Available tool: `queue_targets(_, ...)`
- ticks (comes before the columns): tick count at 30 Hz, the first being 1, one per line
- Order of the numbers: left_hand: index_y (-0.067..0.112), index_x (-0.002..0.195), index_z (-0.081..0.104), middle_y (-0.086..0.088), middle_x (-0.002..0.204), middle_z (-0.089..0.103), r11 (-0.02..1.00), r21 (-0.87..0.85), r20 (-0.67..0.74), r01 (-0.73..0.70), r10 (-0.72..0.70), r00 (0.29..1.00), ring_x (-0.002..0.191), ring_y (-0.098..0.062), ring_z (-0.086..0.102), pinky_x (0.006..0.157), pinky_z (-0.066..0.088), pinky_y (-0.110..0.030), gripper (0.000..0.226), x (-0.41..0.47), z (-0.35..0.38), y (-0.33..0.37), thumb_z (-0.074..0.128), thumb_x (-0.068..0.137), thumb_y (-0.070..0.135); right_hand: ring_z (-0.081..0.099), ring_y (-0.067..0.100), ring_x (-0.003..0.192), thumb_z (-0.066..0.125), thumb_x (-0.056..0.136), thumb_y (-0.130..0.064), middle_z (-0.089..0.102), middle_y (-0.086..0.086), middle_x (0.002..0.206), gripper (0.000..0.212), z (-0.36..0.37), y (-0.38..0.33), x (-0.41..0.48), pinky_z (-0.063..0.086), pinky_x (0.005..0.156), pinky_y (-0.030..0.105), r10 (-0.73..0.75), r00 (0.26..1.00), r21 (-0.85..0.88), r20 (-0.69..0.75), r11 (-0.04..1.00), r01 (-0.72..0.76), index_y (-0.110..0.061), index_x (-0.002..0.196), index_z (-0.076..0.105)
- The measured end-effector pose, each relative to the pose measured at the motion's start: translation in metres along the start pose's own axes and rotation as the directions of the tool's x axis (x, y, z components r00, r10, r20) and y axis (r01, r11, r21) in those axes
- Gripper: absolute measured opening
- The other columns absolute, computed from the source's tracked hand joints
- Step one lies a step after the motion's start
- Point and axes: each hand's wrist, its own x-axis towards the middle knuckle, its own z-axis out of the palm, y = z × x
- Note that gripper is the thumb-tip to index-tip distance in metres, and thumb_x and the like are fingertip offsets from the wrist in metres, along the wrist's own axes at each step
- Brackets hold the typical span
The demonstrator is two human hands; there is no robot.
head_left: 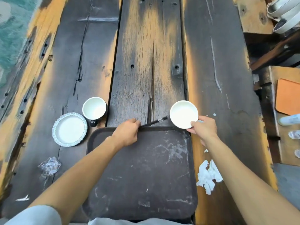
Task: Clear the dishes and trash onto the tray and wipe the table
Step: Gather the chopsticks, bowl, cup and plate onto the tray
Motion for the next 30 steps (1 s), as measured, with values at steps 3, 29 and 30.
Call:
queue_targets(3, 0.006, 0.105, 0.055, -0.013, 0.109, 0.055, 0.996, 0.082, 0.077, -0.024, 0.018, 0.997, 0.1, -0.035, 0.058, 0.068, 0.042, -0.038, 0.02, -0.01, 0.016, 0.008, 0.049, 0.086, 0.007, 0.067, 0.032, 0.101, 0.065, 0.081, 0.008, 0.062, 0.0, 0.114, 0.037, -0.001, 0.009, -0.005, 0.061, 0.058, 0.029, 0.0, 1.0, 0.016, -0.003, 1.0, 0.0, -0.007, 0.116, 0.068)
queue_targets(29, 0.015, 0.121, 0.058, -0.005, 0.117, 0.057, 0.985, 0.145, -0.028, 0.096, -0.093, 0.995, 0.107, -0.028, 0.054, 0.082, 0.044, -0.036, 0.038, -0.015, 0.044, 0.003, 0.053, 0.088, -0.002, 0.065, 0.029, 0.1, 0.065, 0.084, 0.006, 0.066, 0.001, 0.1, 0.027, 0.001, 0.073, -0.034, 0.061, 0.057, 0.027, 0.079, 0.995, -0.043, 0.066, 0.996, -0.077, -0.009, 0.106, 0.07)
queue_targets(30, 0.016, 0.123, 0.057, -0.005, 0.117, 0.056, 0.984, 0.156, -0.024, 0.091, -0.088, 0.996, 0.107, -0.028, 0.054, 0.082, 0.044, -0.035, 0.039, -0.014, 0.043, 0.003, 0.054, 0.088, -0.002, 0.065, 0.028, 0.098, 0.063, 0.085, 0.007, 0.066, 0.0, 0.097, 0.027, 0.002, 0.074, -0.034, 0.059, 0.055, 0.024, 0.085, 0.994, -0.036, 0.065, 0.996, -0.083, -0.009, 0.105, 0.07)
